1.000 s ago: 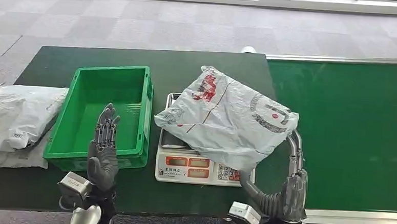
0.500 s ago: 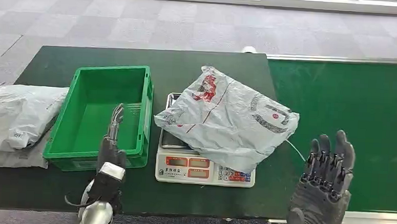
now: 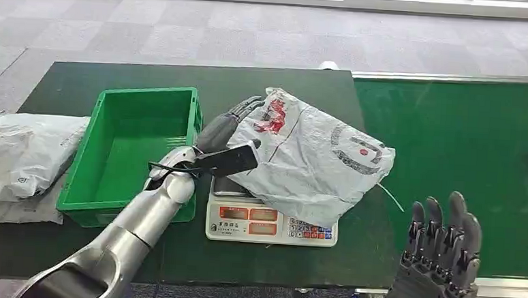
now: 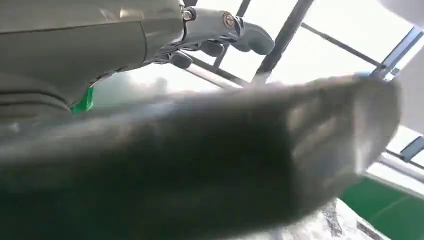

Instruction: Moved the parcel from conveyor to table for the left to box.

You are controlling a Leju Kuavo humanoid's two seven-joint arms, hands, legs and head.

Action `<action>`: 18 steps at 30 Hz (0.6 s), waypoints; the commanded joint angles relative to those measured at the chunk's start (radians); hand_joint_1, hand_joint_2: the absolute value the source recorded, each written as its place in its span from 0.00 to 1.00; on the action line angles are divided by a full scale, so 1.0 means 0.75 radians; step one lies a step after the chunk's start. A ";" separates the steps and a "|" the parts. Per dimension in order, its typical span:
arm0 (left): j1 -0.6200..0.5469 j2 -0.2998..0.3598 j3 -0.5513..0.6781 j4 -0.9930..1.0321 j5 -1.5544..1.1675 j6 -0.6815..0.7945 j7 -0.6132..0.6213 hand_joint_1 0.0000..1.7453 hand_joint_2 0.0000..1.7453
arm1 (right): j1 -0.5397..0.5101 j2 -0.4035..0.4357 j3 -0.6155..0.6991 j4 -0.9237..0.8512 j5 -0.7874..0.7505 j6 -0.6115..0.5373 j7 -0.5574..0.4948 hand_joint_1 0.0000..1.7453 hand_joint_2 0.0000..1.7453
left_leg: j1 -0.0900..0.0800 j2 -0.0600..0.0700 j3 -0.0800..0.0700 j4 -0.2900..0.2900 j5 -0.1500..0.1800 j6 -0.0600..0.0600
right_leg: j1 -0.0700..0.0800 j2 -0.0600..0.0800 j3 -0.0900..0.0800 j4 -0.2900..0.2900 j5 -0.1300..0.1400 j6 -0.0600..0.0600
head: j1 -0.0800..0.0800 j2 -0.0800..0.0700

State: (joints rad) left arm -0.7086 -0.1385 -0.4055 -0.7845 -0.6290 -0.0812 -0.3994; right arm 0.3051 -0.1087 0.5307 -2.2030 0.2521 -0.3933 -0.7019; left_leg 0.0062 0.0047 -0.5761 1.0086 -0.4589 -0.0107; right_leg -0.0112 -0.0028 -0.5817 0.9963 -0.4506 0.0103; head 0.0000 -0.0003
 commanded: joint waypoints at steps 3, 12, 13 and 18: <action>-0.355 -0.114 -0.262 0.424 -0.043 -0.082 0.052 0.00 1.00 | -0.037 0.139 -0.251 0.026 -0.002 0.149 0.005 0.00 1.00 | 0.001 -0.005 -0.003 0.001 0.001 0.000 | 0.002 -0.004 -0.001 0.000 0.000 -0.001 | 0.000 0.000; -0.473 -0.281 -0.580 0.461 0.062 -0.293 0.170 0.00 1.00 | 0.002 0.349 -0.329 0.009 0.183 0.107 0.005 0.00 1.00 | 0.000 -0.009 -0.006 0.000 0.002 0.002 | 0.000 -0.009 -0.001 -0.001 0.000 0.000 | 0.000 0.000; -0.470 -0.281 -0.667 0.453 0.124 -0.306 0.188 0.00 1.00 | 0.004 0.361 -0.322 0.018 0.210 0.092 0.005 0.00 1.00 | 0.000 -0.008 -0.005 -0.001 0.002 0.002 | 0.000 -0.007 -0.001 -0.002 0.000 -0.001 | 0.000 0.000; -0.462 -0.281 -1.053 0.469 0.429 -0.289 0.269 0.00 1.00 | 0.042 0.355 -0.280 0.026 0.239 0.069 0.006 0.00 1.00 | 0.000 -0.009 -0.005 0.000 0.002 0.002 | 0.000 -0.009 -0.002 -0.002 -0.001 0.000 | 0.000 0.000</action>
State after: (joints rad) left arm -0.9967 -0.3445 -0.7315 -0.5207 -0.5041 -0.2903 -0.2502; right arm 0.3077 0.1133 0.3376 -2.2080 0.4159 -0.3319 -0.7015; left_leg 0.0053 0.0011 -0.5808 1.0093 -0.4579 -0.0092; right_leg -0.0117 -0.0062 -0.5847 0.9962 -0.4504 0.0107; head 0.0000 0.0000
